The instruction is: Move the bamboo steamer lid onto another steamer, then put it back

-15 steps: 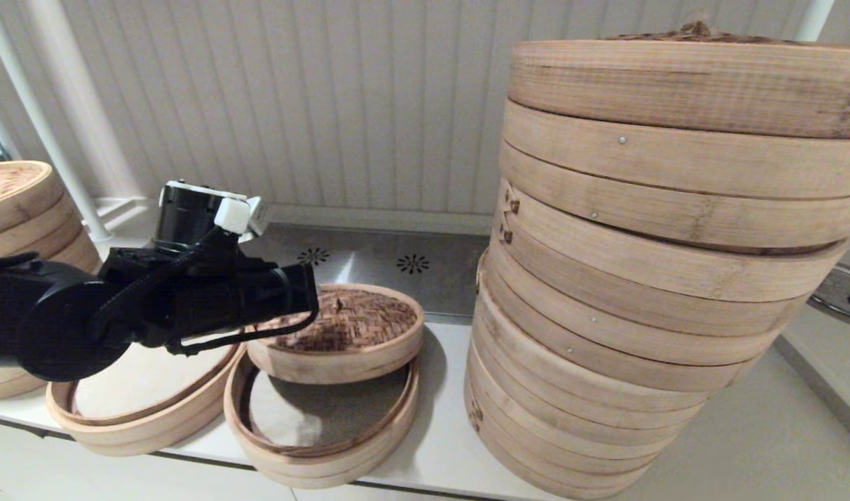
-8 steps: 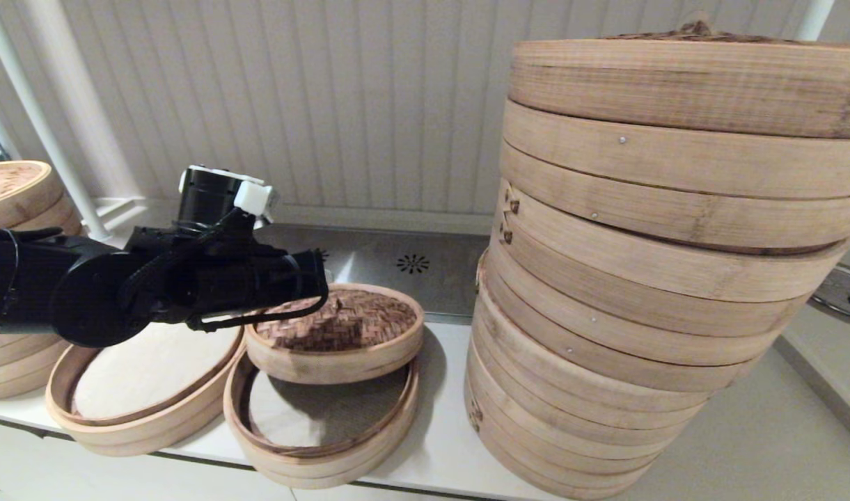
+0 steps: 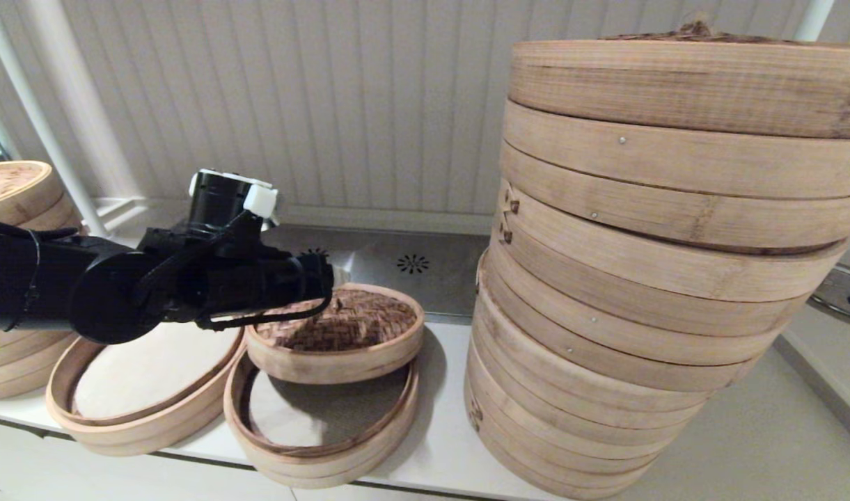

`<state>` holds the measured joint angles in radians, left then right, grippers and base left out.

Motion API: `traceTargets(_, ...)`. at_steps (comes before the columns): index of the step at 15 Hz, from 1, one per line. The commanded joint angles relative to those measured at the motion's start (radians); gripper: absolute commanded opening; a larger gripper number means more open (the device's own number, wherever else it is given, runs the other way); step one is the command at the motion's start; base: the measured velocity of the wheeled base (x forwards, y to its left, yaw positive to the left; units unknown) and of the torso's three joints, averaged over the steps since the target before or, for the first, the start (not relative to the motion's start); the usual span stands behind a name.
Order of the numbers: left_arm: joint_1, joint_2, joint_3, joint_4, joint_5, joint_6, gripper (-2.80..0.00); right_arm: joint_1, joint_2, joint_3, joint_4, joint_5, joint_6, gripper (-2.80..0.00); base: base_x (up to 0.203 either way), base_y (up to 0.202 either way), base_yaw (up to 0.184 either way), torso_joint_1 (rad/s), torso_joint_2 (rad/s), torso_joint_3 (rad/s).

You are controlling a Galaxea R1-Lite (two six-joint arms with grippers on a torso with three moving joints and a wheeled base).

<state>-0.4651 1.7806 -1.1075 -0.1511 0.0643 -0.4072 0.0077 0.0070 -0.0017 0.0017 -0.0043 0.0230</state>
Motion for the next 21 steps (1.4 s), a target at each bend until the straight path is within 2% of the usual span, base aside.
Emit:
traceTargets(1, 0.000, 0.026, -0.009, -0.002, 0.001, -0.005, 0.00, 0.000, 0.002, 0.000, 0.000, 0.000, 0.000, -2.80, 0.000, 0.000, 0.000, 0.000, 0.00, 0.000)
traceTargets(6, 0.000, -0.129, 0.031, 0.007, 0.017, 0.004, 0.00, 0.000, 0.001, 0.000, 0.000, 0.000, 0.000, -2.80, 0.000, 0.000, 0.000, 0.000, 0.00, 0.000)
traceTargets(10, 0.001, -0.333, 0.179, 0.009, 0.039, 0.027, 0.00, 0.000, 0.001, 0.000, 0.000, 0.000, 0.000, -2.80, 0.000, 0.000, 0.000, 0.000, 0.00, 0.000)
traceTargets(13, 0.008, -0.563, 0.306, 0.026, 0.103, 0.056, 0.00, 0.000, -0.001, 0.000, 0.000, 0.000, 0.000, -2.80, 0.000, 0.000, 0.000, 0.000, 0.00, 0.000)
traceTargets(16, 0.056, -0.859, 0.402, 0.148, 0.159, 0.087, 0.00, 0.000, -0.001, 0.000, 0.000, 0.000, 0.000, -2.80, 0.000, 0.000, 0.000, 0.000, 0.00, 0.000)
traceTargets(19, 0.104, -1.074, 0.453, 0.347, 0.192, 0.107, 0.00, 0.000, -0.001, 0.000, 0.000, 0.000, 0.000, -2.80, 0.000, 0.000, 0.000, 0.000, 0.00, 0.000)
traceTargets(21, 0.115, -1.254, 0.462, 0.505, 0.241, 0.115, 0.00, 0.000, 0.001, 0.000, 0.000, 0.000, 0.000, -2.80, 0.000, 0.000, 0.000, 0.000, 0.00, 0.000)
